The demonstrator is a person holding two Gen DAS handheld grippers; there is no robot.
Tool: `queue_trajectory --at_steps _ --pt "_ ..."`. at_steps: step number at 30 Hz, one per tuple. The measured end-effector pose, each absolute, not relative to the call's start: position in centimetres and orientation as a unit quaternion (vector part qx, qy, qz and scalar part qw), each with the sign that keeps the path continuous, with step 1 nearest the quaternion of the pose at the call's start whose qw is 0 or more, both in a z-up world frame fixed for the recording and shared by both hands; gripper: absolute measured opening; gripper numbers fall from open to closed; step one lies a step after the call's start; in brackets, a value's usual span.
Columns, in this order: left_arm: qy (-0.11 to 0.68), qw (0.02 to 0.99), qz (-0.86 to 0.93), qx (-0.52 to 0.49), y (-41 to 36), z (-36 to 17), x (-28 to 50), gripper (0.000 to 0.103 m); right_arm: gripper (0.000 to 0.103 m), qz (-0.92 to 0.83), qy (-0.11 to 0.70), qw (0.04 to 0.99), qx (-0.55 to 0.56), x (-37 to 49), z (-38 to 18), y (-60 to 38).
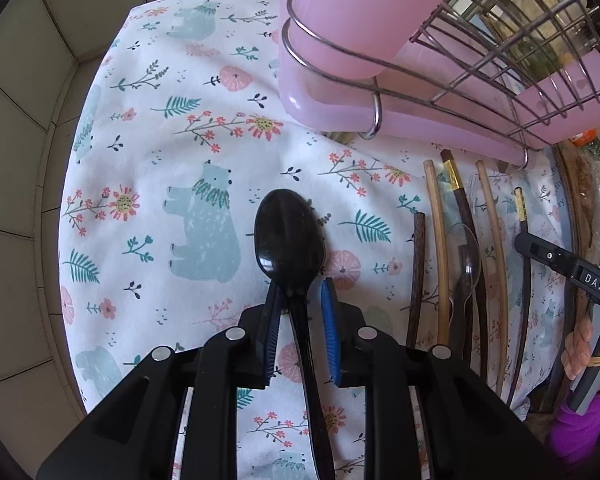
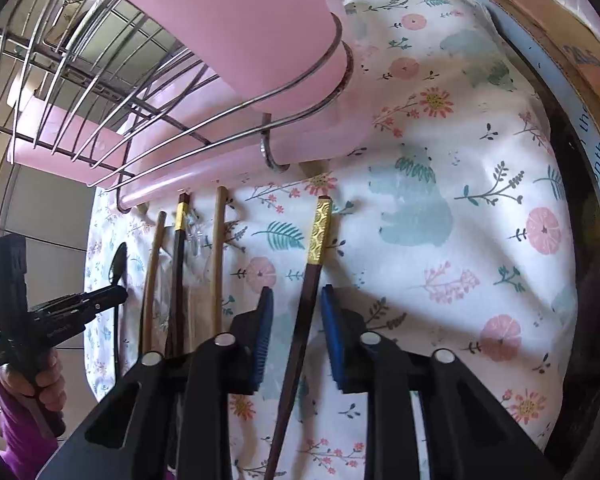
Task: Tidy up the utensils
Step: 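Lift the spoon with left tool while right tool lifts the chopstick toward the pink cup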
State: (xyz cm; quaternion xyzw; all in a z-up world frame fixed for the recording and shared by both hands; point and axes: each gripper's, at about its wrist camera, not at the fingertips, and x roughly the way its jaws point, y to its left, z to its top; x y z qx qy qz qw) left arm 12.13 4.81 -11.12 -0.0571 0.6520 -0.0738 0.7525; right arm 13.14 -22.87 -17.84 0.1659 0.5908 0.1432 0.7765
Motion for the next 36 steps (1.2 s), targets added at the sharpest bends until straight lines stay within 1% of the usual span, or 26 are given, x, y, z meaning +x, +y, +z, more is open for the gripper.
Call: queue_trajectory --at_steps 1,2,3,4,8,11,21,27,31,36 --pt "0.652 0.753 -0.070 -0.060 4.9 -11.1 12.2 0.020 0.012 0.142 0.589 0.779 0.163 13.1 -17.9 -22.9" --pt "0.651 0.754 -0.069 -0.060 4.9 -11.1 12.1 0.020 0.011 0.137 0.586 0.782 0.160 13.1 -17.9 -22.9" --pt "0.648 0.756 -0.067 -0.059 4.9 -11.1 12.1 0.019 0.011 0.139 0.583 0.783 0.165 13.0 -18.0 -23.0" --pt "0.642 0.762 -0.060 -0.056 4.8 -11.0 11.9 0.014 0.010 0.141 0.579 0.784 0.175 12.9 -18.1 -23.2" --pt "0.619 0.781 -0.057 -0.059 4.8 -10.7 10.3 0.012 0.009 0.143 0.561 0.791 0.200 11.7 -17.9 -24.8" --pt "0.594 0.800 -0.061 -0.066 5.2 -9.3 9.1 0.011 0.008 0.150 0.538 0.801 0.216 10.5 -17.1 -25.4" --pt "0.453 0.886 -0.077 -0.069 5.8 -2.7 4.2 0.010 0.006 0.150 0.434 0.864 0.207 5.8 -11.0 -27.1" --pt "0.365 0.927 -0.069 -0.049 5.4 1.4 2.6 0.010 0.006 0.142 0.369 0.900 0.184 4.5 -7.1 -27.1" --pt "0.328 0.940 -0.069 -0.055 5.5 3.7 2.2 0.010 0.006 0.143 0.340 0.912 0.177 4.3 -5.1 -26.6" --pt "0.292 0.952 -0.071 -0.061 5.7 6.2 2.2 0.010 0.006 0.142 0.296 0.931 0.159 4.0 -1.1 -26.8"
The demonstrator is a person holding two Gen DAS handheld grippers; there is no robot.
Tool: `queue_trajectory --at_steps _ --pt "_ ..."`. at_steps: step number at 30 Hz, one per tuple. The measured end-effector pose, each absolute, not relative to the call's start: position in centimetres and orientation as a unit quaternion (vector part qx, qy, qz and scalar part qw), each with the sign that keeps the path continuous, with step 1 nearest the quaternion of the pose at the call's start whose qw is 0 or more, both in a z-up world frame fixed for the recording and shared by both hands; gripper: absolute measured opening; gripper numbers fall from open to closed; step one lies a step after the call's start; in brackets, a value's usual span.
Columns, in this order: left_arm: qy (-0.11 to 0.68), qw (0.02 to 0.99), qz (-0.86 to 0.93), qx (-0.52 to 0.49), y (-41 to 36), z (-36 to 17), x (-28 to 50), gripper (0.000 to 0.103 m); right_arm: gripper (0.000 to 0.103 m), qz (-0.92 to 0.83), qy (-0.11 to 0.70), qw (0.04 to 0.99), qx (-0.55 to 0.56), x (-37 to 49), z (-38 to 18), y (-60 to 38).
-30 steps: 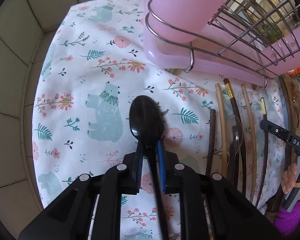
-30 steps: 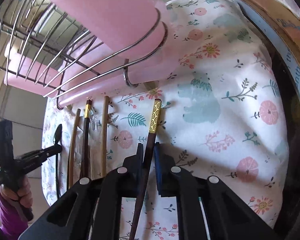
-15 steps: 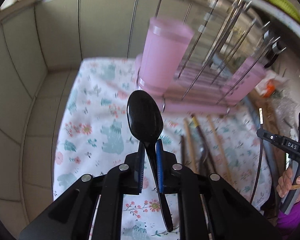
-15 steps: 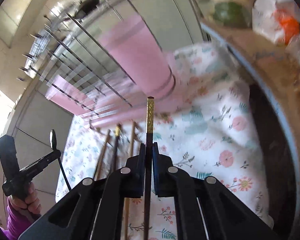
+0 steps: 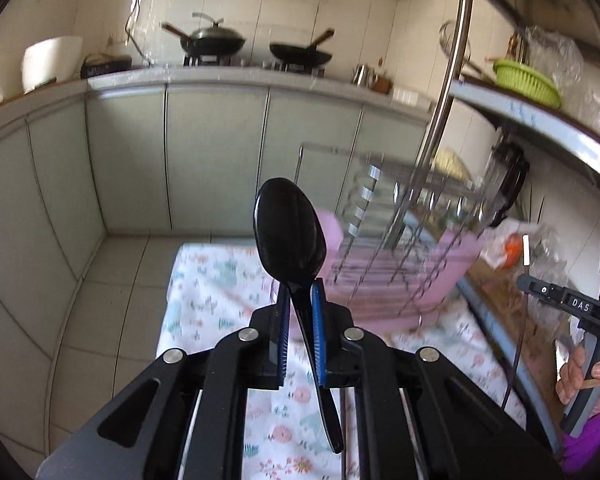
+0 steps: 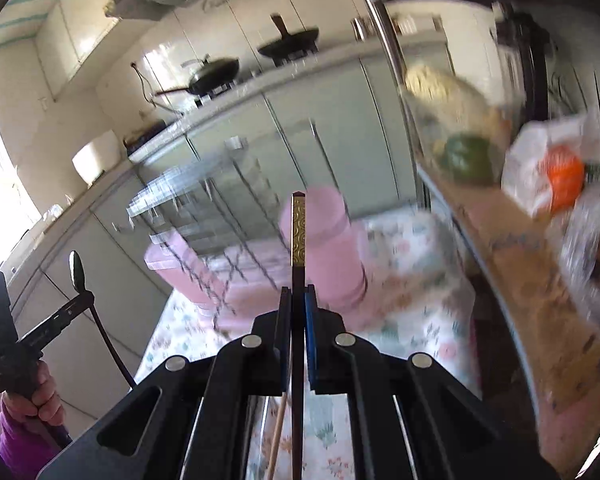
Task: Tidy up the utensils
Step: 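Lift the spoon with left tool while right tool lifts the chopstick toward the pink cup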
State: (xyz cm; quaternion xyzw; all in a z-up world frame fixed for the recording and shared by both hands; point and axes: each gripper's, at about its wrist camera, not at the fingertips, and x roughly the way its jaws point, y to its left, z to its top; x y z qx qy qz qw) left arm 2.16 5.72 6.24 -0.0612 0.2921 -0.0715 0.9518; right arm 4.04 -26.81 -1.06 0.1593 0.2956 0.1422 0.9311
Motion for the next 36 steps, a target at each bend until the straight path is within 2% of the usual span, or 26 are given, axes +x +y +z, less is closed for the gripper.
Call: queue_trajectory --at_steps 12,16,21,27,36 --pt "0.170 0.982 -0.065 -0.047 4.8 14.6 5.2 0.010 0.006 0.110 0.107 0.980 0.126 6.2 11.1 -26.9" --pt "0.140 0.988 -0.051 -0.044 4.6 15.8 6.8 0.010 0.006 0.080 0.048 0.990 0.107 7.7 13.5 -26.6" --pt "0.123 0.991 -0.030 -0.039 4.5 15.7 9.6 0.010 0.006 0.069 0.015 0.992 0.104 10.4 13.6 -26.4" --pt "0.140 0.990 -0.016 -0.022 4.1 13.5 12.6 0.010 0.006 0.054 0.022 0.994 0.093 13.3 11.3 -25.4" --pt "0.221 0.974 -0.034 -0.022 4.1 7.6 15.5 0.010 0.006 0.061 0.130 0.984 0.105 17.7 5.6 -25.2"
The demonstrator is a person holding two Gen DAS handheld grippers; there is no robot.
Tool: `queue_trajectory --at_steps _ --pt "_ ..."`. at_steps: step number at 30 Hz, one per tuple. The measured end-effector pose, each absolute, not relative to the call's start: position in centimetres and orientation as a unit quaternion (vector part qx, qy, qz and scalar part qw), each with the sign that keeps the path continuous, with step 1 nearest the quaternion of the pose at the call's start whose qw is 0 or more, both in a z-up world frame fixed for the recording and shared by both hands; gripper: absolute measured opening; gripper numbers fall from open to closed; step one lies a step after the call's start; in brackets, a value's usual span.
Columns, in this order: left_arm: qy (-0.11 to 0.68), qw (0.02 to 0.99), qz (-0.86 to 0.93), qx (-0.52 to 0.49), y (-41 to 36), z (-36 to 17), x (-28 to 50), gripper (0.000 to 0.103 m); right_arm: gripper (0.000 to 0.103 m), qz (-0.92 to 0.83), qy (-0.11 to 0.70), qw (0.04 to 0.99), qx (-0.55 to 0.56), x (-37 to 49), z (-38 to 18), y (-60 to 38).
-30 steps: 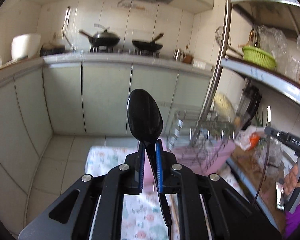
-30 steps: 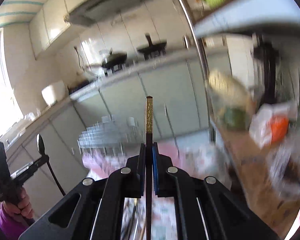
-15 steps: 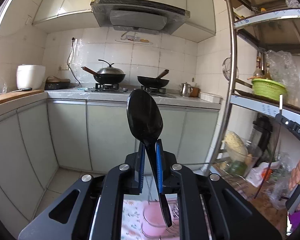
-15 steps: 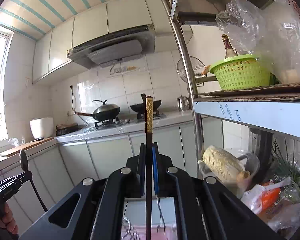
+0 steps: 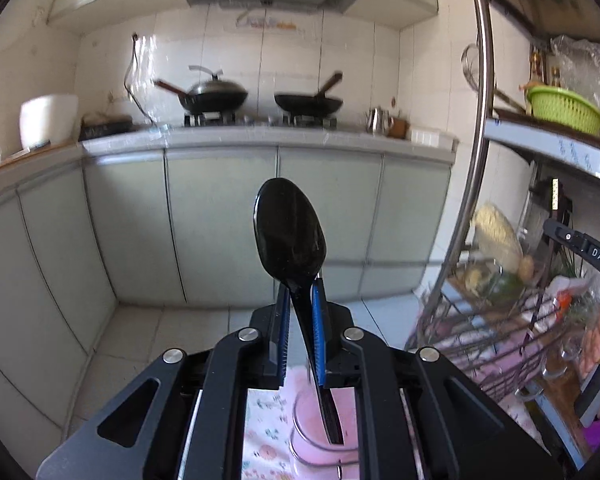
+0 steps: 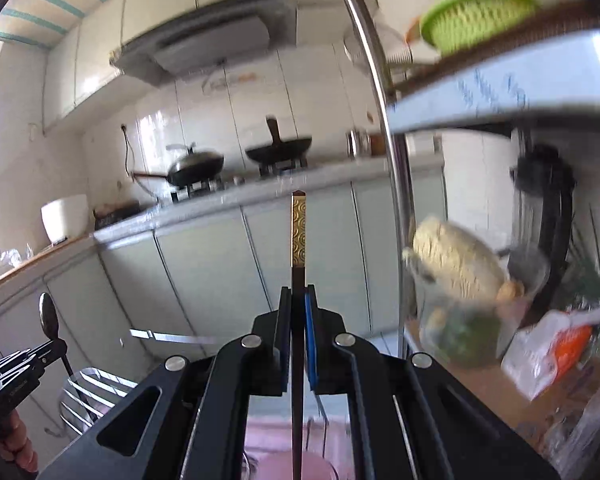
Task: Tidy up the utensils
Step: 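Lift the spoon with left tool while right tool lifts the chopstick toward the pink cup, then lower the spoon into the pink cup with left tool while right tool releases its chopstick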
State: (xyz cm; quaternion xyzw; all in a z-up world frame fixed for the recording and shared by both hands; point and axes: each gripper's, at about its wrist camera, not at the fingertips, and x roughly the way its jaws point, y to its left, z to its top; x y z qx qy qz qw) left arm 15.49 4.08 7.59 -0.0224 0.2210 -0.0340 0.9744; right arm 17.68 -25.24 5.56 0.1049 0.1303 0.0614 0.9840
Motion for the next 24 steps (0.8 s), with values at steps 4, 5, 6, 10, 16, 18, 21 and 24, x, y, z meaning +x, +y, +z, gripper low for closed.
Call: queue_trajectory --at_steps 4,5,6,10,16,18,21,24 --pt "0.256 0.965 -0.044 -0.032 4.1 5.7 16.0 0.010 0.006 0.068 0.176 0.976 0.104 18.7 3.6 -25.0" --pt "0.266 0.962 -0.046 -0.036 4.2 5.3 16.2 0.010 0.006 0.072 0.188 0.974 0.106 18.9 3.1 -25.0" --pt "0.273 0.960 -0.048 -0.039 4.2 5.0 16.3 0.010 0.006 0.072 0.195 0.972 0.105 19.0 2.7 -25.0" --pt "0.298 0.951 -0.056 -0.056 4.5 3.9 16.7 0.009 0.006 0.079 0.222 0.967 0.093 19.2 1.7 -24.1" --pt "0.328 0.940 -0.051 -0.080 5.1 3.6 17.4 0.021 0.020 0.099 0.286 0.945 0.124 20.8 0.7 -25.0" --pt "0.331 0.938 -0.053 -0.094 5.8 3.7 17.2 0.026 0.028 0.105 0.294 0.939 0.143 20.7 0.7 -25.9" --pt "0.331 0.936 -0.054 -0.105 6.4 4.2 16.9 0.027 0.035 0.112 0.286 0.941 0.145 19.8 1.3 -26.5" --pt "0.323 0.938 -0.055 -0.112 6.9 5.2 16.1 0.028 0.035 0.113 0.278 0.944 0.137 18.5 1.9 -26.7"
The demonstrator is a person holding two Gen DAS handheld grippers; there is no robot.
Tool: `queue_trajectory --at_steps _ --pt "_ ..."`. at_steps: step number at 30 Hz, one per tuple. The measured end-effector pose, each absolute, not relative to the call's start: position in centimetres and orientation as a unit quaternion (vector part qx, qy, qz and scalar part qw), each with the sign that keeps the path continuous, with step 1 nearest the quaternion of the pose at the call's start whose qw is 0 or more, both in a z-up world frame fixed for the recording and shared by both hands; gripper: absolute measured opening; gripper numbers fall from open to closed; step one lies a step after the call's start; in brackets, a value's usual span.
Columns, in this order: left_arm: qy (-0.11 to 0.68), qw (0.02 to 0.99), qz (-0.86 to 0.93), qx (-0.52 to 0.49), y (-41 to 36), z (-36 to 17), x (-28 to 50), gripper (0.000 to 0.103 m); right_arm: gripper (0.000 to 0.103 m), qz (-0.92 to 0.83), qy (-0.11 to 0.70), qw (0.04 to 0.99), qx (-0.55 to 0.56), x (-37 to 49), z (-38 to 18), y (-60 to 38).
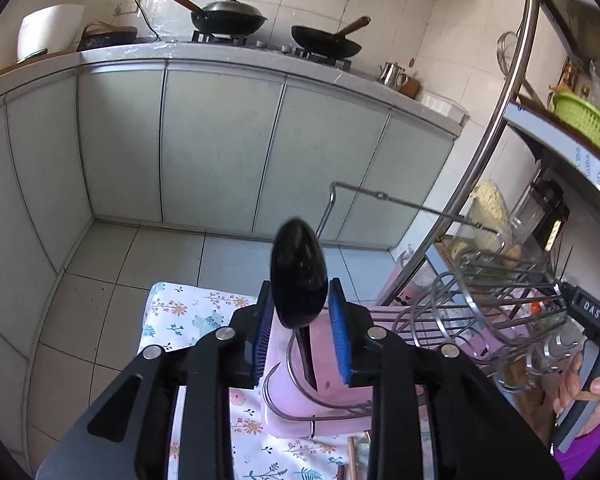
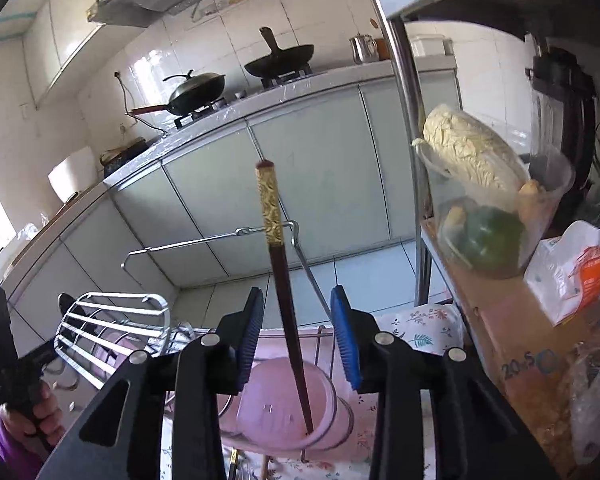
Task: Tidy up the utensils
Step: 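Lower the spoon into the pink cup with left tool while right tool releases its chopstick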
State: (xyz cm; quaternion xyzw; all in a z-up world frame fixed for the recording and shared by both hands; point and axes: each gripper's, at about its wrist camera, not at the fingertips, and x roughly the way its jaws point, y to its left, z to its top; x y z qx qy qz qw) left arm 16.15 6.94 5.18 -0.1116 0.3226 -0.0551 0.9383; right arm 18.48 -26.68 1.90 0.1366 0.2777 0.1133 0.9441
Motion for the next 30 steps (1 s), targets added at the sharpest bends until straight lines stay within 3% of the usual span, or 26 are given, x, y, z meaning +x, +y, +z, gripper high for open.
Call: queue_trajectory --at_steps 3,5,12,16,22,26,30 --pt "0.311 0.942 -0.055 -0.115 7.3 6.2 15.0 0.028 0.035 0.111 0.267 0.949 0.129 16.9 2.4 -26.7" --pt "0.306 0.944 -0.055 -0.113 7.4 6.8 14.2 0.028 0.044 0.110 0.258 0.952 0.119 15.6 2.7 -26.5" --pt "0.298 0.946 -0.064 -0.114 7.6 7.6 10.2 0.028 0.045 0.111 0.232 0.962 0.085 10.2 2.2 -24.9" --pt "0.311 0.942 -0.076 -0.103 7.0 6.5 7.8 0.028 0.045 0.115 0.274 0.951 0.084 8.7 -0.1 -24.0" --pt "0.382 0.915 -0.103 -0.080 4.8 1.3 5.8 0.028 0.037 0.124 0.351 0.923 0.100 7.8 -4.6 -23.1" --pt "0.444 0.887 -0.119 -0.052 2.9 -2.5 5.8 0.024 0.012 0.134 0.398 0.900 0.115 7.7 -7.3 -22.7" --pt "0.509 0.849 -0.134 -0.040 1.3 -5.8 6.8 0.020 0.010 0.145 0.426 0.883 0.131 7.5 -9.1 -22.7"
